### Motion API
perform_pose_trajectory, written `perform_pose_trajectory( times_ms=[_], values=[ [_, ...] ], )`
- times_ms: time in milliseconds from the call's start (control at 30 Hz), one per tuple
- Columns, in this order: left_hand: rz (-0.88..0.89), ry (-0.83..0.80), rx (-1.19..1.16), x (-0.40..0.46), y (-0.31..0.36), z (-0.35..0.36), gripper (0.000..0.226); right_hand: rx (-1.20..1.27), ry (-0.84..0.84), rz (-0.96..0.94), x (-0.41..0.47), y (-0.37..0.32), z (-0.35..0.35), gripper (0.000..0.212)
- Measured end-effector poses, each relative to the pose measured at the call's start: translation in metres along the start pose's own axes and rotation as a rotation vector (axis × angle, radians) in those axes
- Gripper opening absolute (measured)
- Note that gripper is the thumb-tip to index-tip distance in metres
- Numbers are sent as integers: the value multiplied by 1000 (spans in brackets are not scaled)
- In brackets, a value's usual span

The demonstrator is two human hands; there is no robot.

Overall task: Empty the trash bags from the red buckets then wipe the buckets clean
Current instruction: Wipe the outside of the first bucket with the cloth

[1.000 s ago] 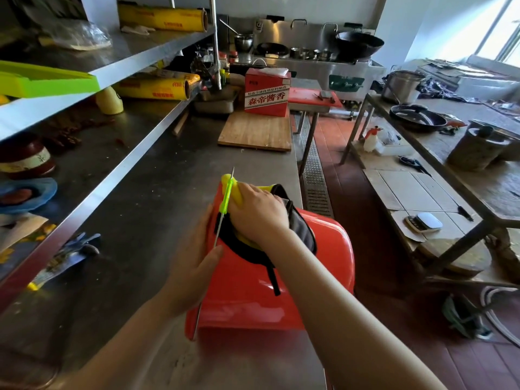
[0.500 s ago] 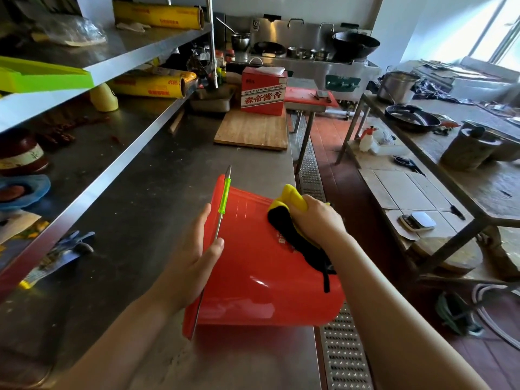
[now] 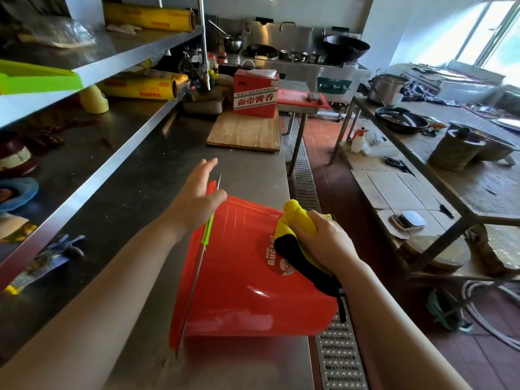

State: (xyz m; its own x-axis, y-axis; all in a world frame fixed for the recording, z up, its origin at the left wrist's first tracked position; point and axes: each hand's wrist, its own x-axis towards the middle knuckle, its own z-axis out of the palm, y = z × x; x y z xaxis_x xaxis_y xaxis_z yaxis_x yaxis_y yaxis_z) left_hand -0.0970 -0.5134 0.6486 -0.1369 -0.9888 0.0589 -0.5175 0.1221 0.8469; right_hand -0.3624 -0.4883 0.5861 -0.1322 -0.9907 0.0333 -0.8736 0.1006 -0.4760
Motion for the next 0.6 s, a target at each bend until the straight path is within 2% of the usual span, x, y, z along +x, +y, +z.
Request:
perform_pose_trajectory(
  times_ms=[67,133,267,367,600],
  values=[
    [-67,-58,-81,2,-3,3,68,12,-5,26,-1,6,-1,45],
    [-133,-85,-177,-1,-9,4,79,39,-13,89,2,12,-1,44],
    [-142,-82,-242,-5,-15,6,84,89,-31,236,14,26,-4,41],
    [-127,-70,-258,-7,-19,8,81,67,-69,332,24,25,-5,49],
    [-2,-29,-179,-16,-22,7,73,-210,-61,187,29,-10,1,49]
  ],
)
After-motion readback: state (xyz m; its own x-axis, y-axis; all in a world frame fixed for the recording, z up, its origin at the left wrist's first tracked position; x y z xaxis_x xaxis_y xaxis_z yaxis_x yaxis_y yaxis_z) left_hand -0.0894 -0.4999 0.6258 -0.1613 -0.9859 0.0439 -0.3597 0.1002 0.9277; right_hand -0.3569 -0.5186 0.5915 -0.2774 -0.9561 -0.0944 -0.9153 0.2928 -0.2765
